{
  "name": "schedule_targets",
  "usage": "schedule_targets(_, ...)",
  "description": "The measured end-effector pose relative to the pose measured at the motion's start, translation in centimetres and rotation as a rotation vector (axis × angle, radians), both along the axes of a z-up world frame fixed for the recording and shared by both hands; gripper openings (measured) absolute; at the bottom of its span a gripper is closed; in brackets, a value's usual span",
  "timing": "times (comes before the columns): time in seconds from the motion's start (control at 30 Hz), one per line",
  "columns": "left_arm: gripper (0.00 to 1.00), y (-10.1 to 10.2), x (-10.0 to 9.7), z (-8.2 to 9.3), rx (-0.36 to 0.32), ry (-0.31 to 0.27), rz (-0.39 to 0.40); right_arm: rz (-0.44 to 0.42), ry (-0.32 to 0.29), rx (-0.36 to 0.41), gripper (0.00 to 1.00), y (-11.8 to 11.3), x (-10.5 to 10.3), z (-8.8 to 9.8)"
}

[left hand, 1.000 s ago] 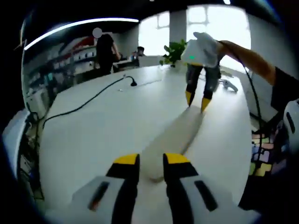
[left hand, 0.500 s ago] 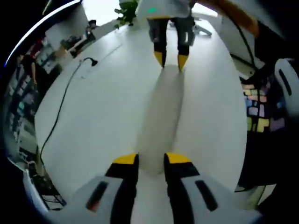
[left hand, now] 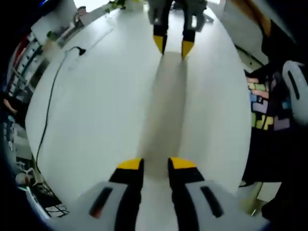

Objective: Arrange the utensils inside the cutlery case until each visible utensil rests in its matching compartment.

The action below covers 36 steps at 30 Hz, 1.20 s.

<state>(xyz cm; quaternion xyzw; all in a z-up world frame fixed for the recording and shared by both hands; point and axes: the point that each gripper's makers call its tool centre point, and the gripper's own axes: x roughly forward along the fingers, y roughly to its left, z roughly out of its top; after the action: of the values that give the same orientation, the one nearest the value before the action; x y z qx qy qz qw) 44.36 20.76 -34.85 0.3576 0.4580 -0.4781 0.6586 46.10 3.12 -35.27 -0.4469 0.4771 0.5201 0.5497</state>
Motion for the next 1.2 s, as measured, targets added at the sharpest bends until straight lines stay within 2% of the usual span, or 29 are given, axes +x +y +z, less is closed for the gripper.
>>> schedule_targets(0.2, 0.22, 0.2, -0.1, -0.1, 0.051, 0.018, -0.013, 0.0, 0.006, -0.004, 0.24, 0.3, 0.5, 0.2)
schedule_targets(0.4, 0.23, 0.3, -0.2, -0.2, 0.062, 0.049, -0.026, 0.004, 0.01, -0.008, 0.25, 0.4, 0.8, 0.3)
schedule_targets(0.6, 0.22, 0.2, -0.6, -0.4, 0.106, 0.081, -0.032, 0.013, 0.013, -0.008, 0.24, 0.1, -0.5, 0.0)
schedule_targets(0.73, 0.17, 0.4, -0.3, -0.5, 0.094, 0.1, -0.019, 0.013, 0.021, -0.008, 0.24, 0.1, -0.9, -0.1)
schedule_targets(0.9, 0.17, 0.4, -0.5, -0.5, 0.081, 0.091, -0.025, 0.015, 0.02, -0.01, 0.25, 0.1, -1.4, -0.2)
schedule_targets(0.97, 0.17, 0.4, -0.5, -0.5, 0.081, 0.091, -0.025, 0.018, 0.018, -0.013, 0.25, 0.2, -0.7, 0.0)
schedule_targets(1.2, 0.15, 0.4, -0.2, -0.5, 0.078, 0.123, 0.008, 0.0, 0.027, -0.001, 0.24, 0.1, -1.0, -0.1)
